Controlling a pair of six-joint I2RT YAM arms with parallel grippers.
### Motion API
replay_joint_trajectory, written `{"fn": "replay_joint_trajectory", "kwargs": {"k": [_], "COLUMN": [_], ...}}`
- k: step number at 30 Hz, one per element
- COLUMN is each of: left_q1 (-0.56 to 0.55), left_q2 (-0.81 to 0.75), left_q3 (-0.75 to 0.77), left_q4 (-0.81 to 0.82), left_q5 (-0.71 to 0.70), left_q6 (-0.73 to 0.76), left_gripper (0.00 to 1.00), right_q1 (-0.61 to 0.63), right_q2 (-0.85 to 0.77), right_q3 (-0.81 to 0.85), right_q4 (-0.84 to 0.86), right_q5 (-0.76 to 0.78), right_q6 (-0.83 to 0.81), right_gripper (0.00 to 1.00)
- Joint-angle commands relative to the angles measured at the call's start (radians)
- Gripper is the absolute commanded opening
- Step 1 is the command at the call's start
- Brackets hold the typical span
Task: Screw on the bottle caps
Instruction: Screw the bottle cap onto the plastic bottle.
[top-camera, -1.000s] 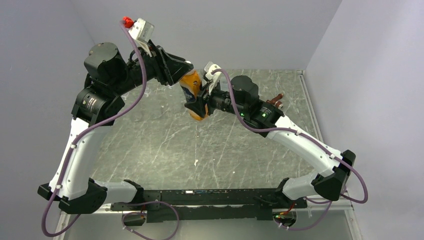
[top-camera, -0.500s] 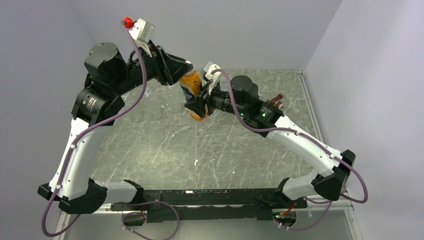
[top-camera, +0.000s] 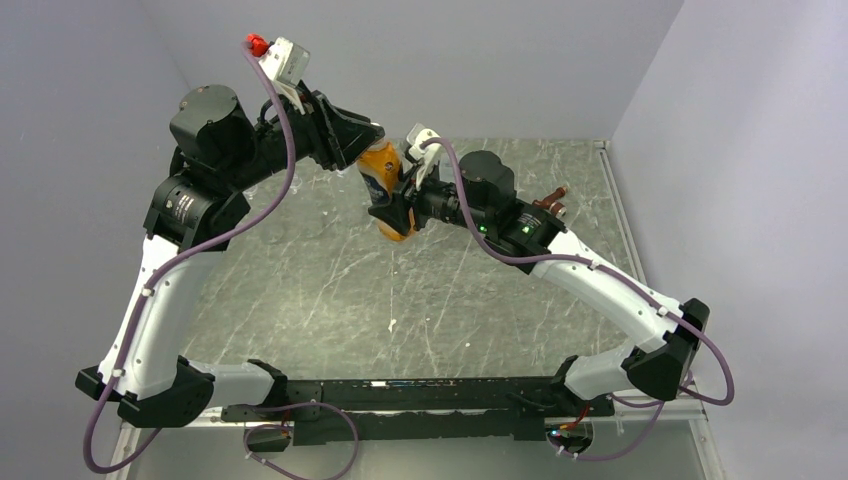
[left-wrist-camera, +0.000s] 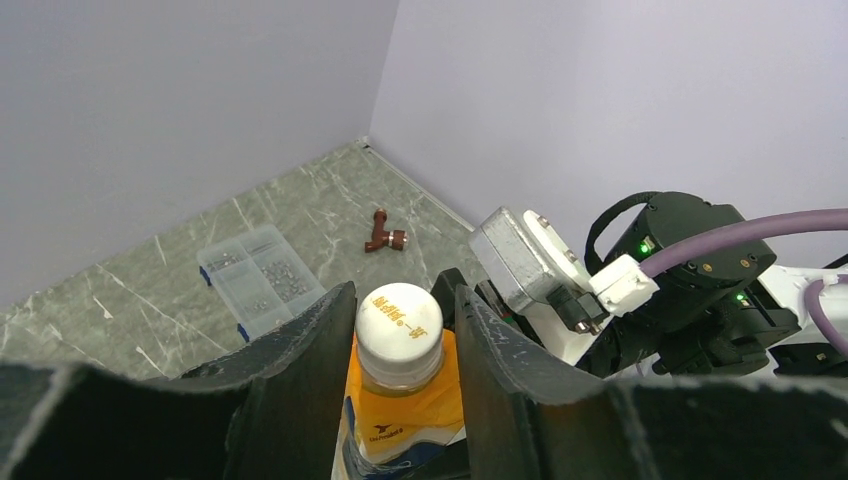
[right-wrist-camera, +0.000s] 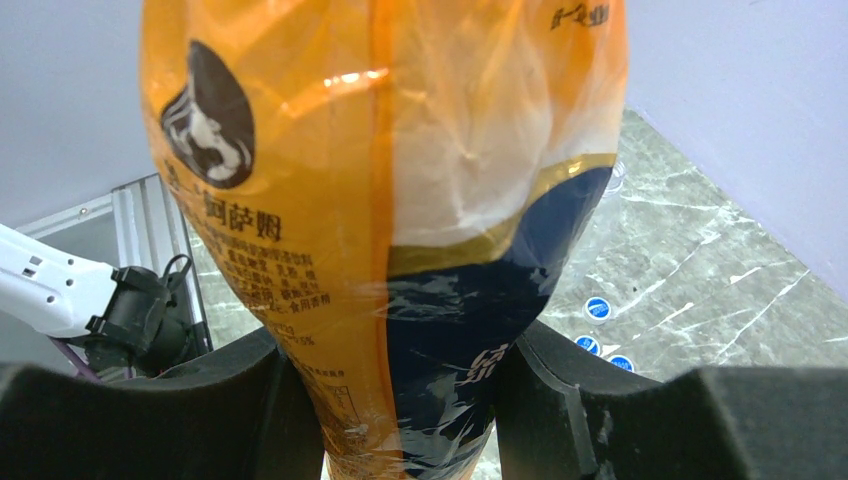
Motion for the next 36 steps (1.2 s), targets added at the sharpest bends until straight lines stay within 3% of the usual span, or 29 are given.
{"fn": "replay_joint_trajectory", "kwargs": {"k": [1,13,18,22,26,29,36], "left_q1": [-0.004,-0.004,-0.004,-0.004,-0.004,-0.004,-0.004], "left_q2": [0.004,0.006,0.0,-0.001,-0.007,-0.01,-0.029], "left_q3": [0.001,-0.005,-0.011,-0.012,-0.027,-0.032,-0.065], "left_q4": [0.001,-0.009,-0.002,-0.001,0.016,0.039,0.162], "left_q5": [-0.001,-0.013,-0.009,0.013,0.086,0.19,0.481], "left_q6": [0.012,0.025,0.025,0.031,0.031,0.026,-0.027], "left_gripper": [0.45,0.46,0.37,0.23,0.14,0.1,0.07], "right_q1": [0.006,0.006,0.006,0.006,-0.004,-0.039,-0.15], "right_q2": [0.004,0.007,0.006,0.005,-0.009,-0.018,-0.083], "right_q3": [0.059,0.07,0.067,0.07,0.079,0.087,0.006], "right_q4": [0.013,-0.002,0.0,-0.003,-0.006,0.011,0.277], "right_q5": [0.005,-0.006,-0.01,-0.05,-0.18,-0.361,-0.82], "right_q6": [-0.014,-0.015,-0.015,-0.014,-0.015,-0.001,0.2], "right_gripper": [0.0,0.0,0.0,0.0,0.0,0.0,0.0]}}
